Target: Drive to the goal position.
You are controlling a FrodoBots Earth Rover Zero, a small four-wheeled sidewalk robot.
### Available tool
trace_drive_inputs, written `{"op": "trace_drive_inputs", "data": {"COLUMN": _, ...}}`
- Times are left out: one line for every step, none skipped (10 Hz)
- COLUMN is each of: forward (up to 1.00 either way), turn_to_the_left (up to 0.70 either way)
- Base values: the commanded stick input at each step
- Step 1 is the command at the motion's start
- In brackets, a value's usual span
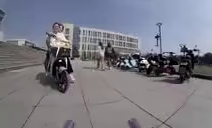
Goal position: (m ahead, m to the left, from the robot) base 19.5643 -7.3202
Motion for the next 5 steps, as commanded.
{"op": "trace_drive_inputs", "data": {"forward": -1.00, "turn_to_the_left": 0.00}}
{"op": "trace_drive_inputs", "data": {"forward": -1.00, "turn_to_the_left": 0.00}}
{"op": "trace_drive_inputs", "data": {"forward": -1.00, "turn_to_the_left": 0.00}}
{"op": "trace_drive_inputs", "data": {"forward": -1.00, "turn_to_the_left": 0.00}}
{"op": "trace_drive_inputs", "data": {"forward": -1.00, "turn_to_the_left": 0.00}}
